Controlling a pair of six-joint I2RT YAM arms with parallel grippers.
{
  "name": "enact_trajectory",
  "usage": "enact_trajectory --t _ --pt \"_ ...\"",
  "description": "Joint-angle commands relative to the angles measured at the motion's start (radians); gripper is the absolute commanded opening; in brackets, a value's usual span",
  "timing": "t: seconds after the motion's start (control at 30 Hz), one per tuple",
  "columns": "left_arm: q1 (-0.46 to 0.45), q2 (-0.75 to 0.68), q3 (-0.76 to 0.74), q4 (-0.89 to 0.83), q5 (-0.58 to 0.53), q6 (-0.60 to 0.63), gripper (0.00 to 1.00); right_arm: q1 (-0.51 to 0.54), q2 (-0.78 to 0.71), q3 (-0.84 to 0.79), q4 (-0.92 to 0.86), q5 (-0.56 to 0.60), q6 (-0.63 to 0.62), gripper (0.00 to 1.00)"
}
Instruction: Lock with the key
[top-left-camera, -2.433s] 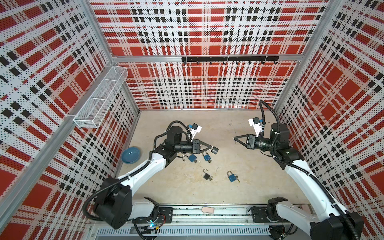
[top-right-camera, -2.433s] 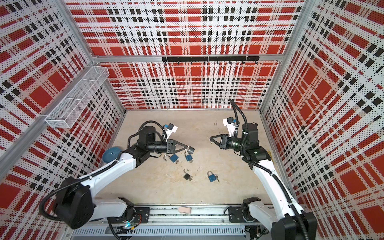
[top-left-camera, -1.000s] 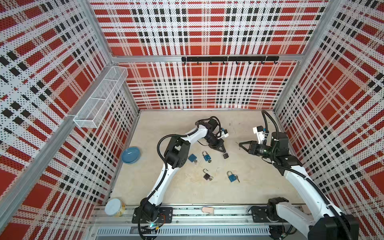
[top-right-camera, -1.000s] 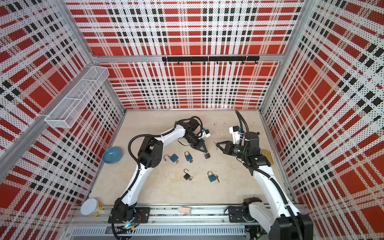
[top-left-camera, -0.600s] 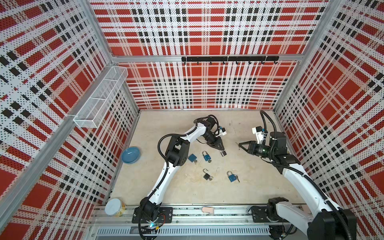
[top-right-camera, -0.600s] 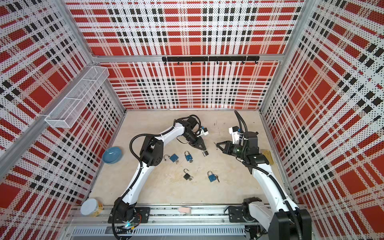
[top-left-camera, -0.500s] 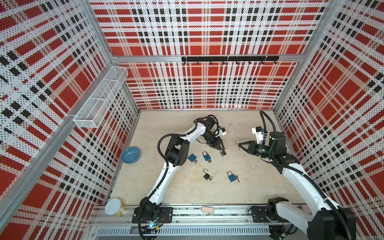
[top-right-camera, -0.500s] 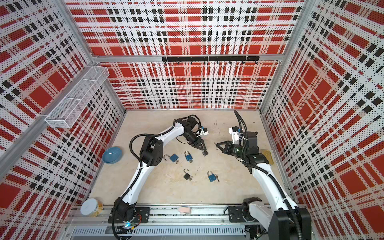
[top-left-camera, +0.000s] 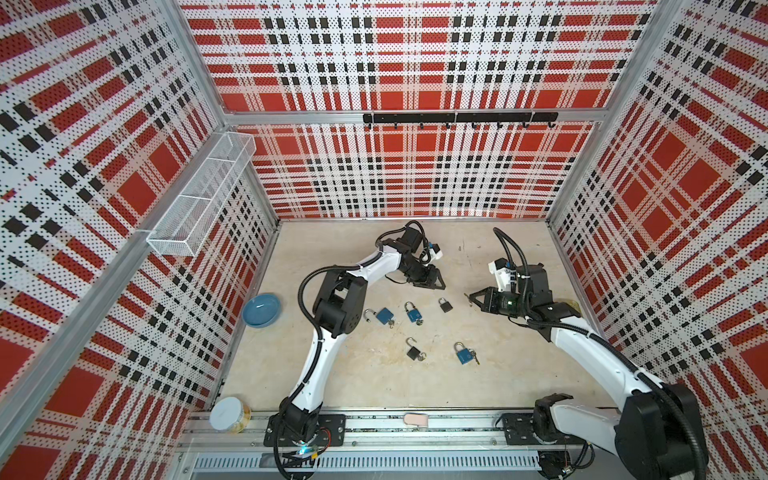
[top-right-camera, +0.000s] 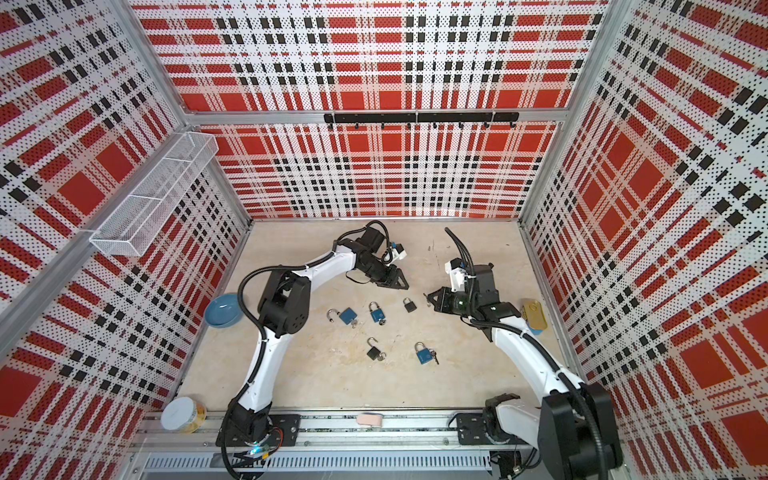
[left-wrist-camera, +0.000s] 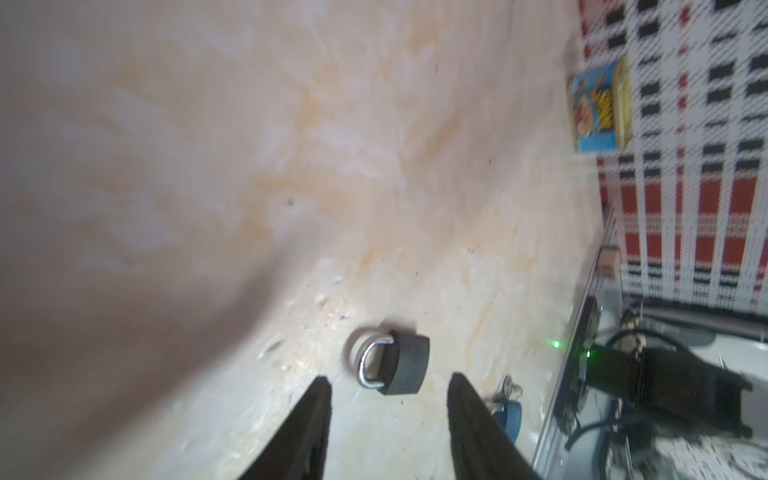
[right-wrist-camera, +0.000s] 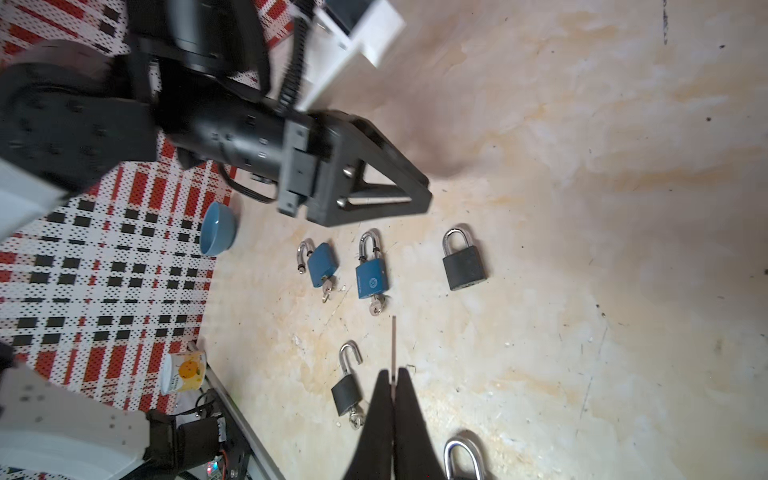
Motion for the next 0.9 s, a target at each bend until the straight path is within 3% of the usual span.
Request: enact_trajectory --t 0.0,0.27,0.43,0.87 --pt "0.038 -0.178 -0.130 0.283 -0.029 -0.174 0.49 0.014 0.069 0.027 0.070 0.058 -0.044 0.00" --pt "0.032 -0.451 -0.357 0.356 -0.196 -0.265 0.49 0.055 0.242 0.046 0.186 0.120 -0.037 0.00" --pt "0.040 -0.577 -0.498 0.438 -0.203 -0.314 0.50 0.075 0.323 0.030 0.278 0.166 -0.013 0.00" --pt "0.054 -0.670 -0.591 0.438 -0.211 -0.322 0.50 0.094 0.503 0.091 0.361 0.206 0.013 0.00"
